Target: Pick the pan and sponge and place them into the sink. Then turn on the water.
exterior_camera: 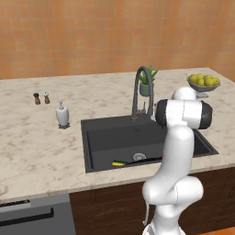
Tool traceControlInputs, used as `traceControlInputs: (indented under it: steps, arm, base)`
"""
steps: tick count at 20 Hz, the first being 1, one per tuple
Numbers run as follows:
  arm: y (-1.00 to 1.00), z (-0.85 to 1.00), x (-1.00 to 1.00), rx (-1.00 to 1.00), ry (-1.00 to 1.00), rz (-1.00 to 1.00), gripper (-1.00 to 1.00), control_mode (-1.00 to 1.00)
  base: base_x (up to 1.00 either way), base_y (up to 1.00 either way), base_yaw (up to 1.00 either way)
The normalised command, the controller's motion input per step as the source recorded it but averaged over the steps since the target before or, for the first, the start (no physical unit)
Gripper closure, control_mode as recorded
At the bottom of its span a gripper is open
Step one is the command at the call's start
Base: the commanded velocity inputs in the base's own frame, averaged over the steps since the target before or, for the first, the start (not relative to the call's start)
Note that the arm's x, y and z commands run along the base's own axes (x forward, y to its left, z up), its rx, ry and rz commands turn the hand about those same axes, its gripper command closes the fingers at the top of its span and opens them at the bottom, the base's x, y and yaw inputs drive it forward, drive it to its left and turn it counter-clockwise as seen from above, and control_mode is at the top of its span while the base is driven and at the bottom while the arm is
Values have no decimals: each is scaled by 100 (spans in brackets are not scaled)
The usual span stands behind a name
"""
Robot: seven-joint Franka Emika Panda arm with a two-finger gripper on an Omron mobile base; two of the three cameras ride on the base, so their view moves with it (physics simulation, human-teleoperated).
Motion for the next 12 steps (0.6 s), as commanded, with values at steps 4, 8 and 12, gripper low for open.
traceControlInputs:
  steps: [4, 8, 12]
  arm:
    - [1, -10, 41, 0, 1, 2, -100, -100]
    - [0, -13, 32, 0, 0, 3, -100, -100]
    - [0, -19, 33, 0, 0, 3, -100, -100]
  base:
    - [0, 0, 0]
    - [0, 0, 0]
    - [0, 0, 0]
